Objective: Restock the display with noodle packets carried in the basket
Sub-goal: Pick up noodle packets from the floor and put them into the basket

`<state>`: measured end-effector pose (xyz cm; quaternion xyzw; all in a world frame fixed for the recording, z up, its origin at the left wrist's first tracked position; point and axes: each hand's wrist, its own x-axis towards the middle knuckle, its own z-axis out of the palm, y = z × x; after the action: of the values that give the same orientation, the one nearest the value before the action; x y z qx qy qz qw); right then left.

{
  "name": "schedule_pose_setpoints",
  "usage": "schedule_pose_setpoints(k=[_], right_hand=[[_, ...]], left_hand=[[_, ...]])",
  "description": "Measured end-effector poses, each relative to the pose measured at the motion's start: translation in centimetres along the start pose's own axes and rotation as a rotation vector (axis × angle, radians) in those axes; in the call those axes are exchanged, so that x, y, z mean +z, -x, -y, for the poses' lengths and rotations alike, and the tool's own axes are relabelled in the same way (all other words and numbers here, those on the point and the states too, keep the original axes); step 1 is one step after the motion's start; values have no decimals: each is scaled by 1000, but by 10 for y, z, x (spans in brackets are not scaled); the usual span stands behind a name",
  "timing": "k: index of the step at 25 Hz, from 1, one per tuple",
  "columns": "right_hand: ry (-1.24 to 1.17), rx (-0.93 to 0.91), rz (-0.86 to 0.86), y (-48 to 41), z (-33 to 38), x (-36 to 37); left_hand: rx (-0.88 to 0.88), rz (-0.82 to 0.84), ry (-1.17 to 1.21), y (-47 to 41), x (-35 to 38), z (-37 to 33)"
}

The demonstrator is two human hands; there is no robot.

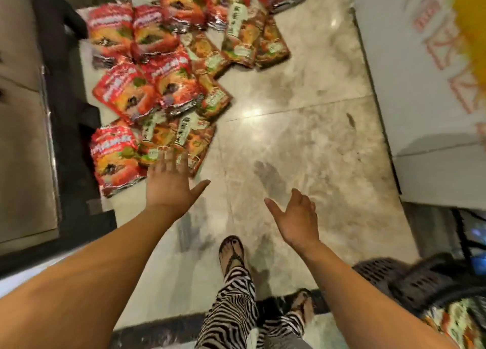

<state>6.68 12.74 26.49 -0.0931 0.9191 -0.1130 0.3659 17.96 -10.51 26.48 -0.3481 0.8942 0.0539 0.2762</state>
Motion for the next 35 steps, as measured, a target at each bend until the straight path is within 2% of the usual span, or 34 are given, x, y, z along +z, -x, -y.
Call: schedule_pose_setpoints(k=[7,13,17,19,22,27,29,32,35], right_hand=[[71,-35,167,-58,58,27],[72,-80,277,-147,97,95],[-32,-140,230,-240,122,173],[-76,-169,188,-285,138,208],[-225,-163,138,-357,167,257],[-648,2,30,-428,191,295],[-813,12,69,-439,197,298],[-885,40,63,-442,195,298],[-954,83,73,-448,192,295]], left_hand=[[-277,84,187,-22,41,64],[-391,104,235,-86,112,90],[-447,28,419,-175,192,96],[-434,-68,478,-220,224,106],[-391,-180,485,-289,262,141],[-348,-324,498,-359,291,186],[-345,-337,503,-377,297,192],[-343,-311,486,-391,300,189],[-372,-316,581,-392,297,186]])
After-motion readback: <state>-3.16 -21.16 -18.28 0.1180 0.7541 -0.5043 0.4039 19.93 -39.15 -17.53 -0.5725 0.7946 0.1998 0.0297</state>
